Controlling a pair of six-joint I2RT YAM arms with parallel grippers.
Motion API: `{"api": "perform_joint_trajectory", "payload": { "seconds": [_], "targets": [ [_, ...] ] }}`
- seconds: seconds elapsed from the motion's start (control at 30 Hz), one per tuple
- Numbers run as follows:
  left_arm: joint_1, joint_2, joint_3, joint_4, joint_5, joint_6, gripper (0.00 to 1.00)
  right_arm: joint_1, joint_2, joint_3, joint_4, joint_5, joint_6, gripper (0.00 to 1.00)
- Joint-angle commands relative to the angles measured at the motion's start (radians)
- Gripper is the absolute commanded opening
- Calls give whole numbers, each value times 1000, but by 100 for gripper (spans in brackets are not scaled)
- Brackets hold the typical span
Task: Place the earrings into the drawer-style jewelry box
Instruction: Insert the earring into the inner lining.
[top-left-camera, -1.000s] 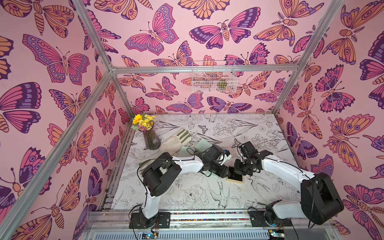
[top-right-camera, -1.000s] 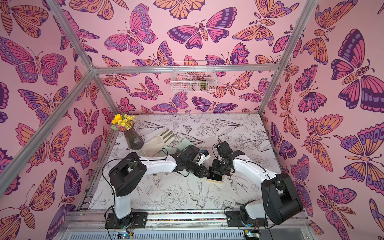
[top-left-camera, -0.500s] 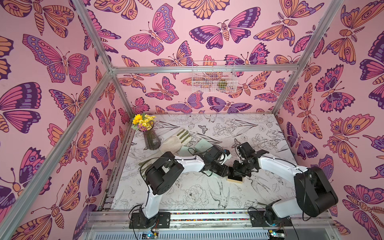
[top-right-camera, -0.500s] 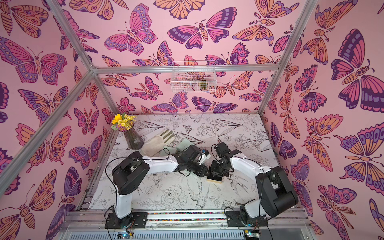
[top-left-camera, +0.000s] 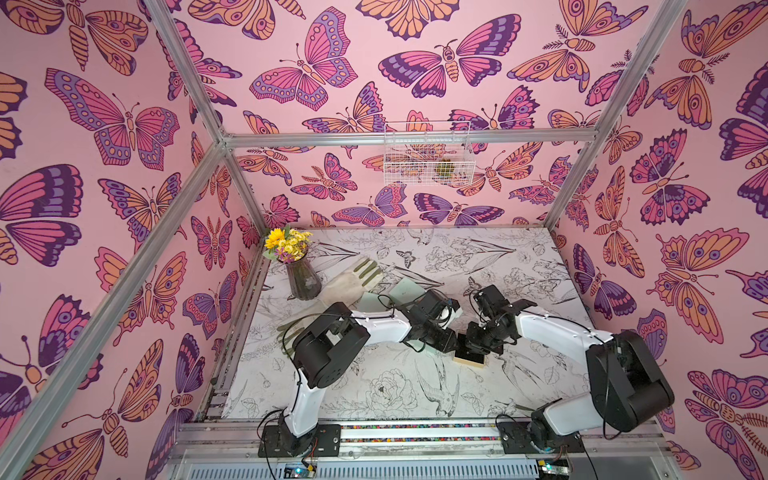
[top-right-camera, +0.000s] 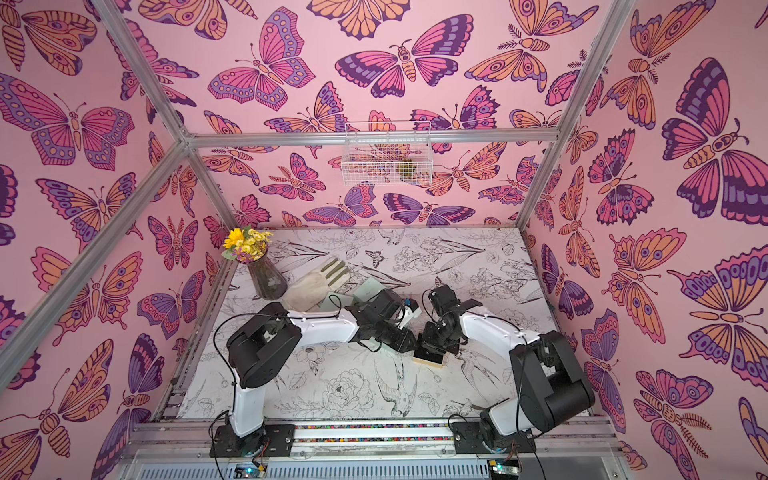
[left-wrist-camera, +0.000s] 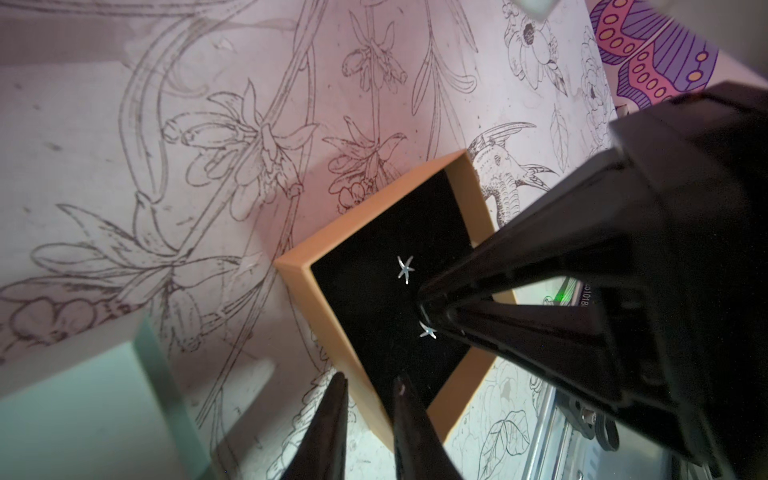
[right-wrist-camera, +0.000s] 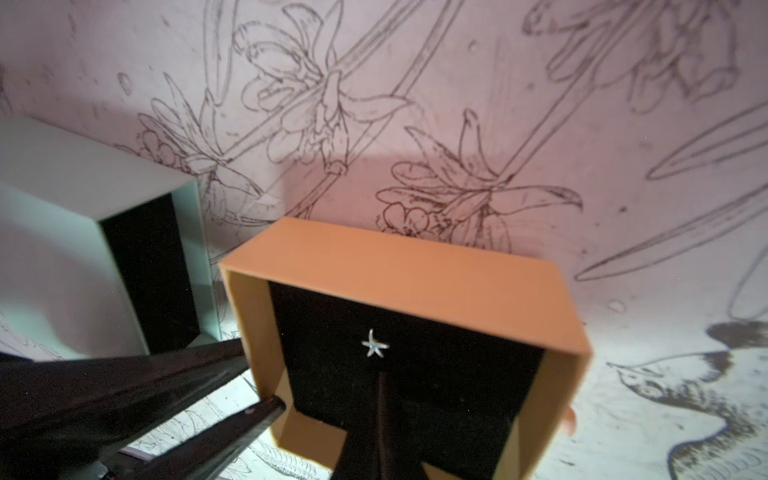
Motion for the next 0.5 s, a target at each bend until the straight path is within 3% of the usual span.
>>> {"api": "perform_joint_trajectory", "payload": {
  "seconds": [0.0,0.47],
  "targets": [
    [16,45,-8,-95,-58,11,21,-3,-22,18,-43,39,-4,1],
    [18,46,5,-103,-41,14,20,-3,-85,13,-22,50,-3,0]
  ]
}}
